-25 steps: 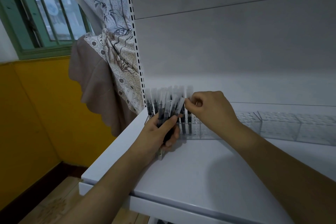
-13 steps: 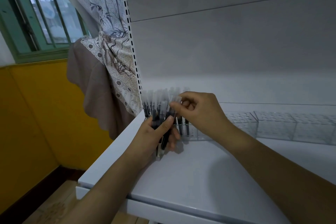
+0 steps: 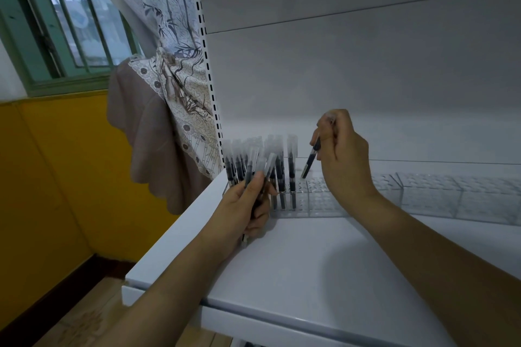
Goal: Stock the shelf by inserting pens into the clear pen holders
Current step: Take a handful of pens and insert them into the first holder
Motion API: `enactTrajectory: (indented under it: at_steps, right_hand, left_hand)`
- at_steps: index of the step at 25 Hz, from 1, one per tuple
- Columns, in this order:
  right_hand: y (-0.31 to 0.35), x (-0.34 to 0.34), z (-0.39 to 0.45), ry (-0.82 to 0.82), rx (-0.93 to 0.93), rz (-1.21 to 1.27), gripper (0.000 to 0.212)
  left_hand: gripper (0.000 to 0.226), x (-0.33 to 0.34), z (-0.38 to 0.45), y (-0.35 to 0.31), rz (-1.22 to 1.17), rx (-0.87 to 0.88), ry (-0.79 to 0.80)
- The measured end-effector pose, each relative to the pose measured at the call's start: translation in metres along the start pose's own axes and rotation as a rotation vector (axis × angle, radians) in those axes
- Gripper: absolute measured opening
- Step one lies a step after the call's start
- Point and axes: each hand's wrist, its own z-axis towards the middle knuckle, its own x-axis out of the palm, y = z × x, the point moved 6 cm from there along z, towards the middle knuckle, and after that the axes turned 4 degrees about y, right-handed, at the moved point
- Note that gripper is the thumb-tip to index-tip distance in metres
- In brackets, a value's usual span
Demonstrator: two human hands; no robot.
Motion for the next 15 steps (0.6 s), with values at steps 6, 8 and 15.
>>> enactTrajectory:
  at_steps: [6,8,15]
  right_hand:
    - [-0.02,0.024,0.0,0.264,0.074,-0.143,0.028]
    - [-0.024,0.031,0.0,0.329,0.093,-0.247,0.032]
    - [-0.012,0.015,-0.004,0.136,0.146,-0.471,0.04]
  left_hand:
    - [0.033,0.001,0.002,0.008,-0.151,-0.151,0.016]
    - [0.03,0.002,0.001,0.008,-0.18,-0.139,0.03]
    - [0.025,0.002,0.001,0.004,-0.148,-0.025,0.053]
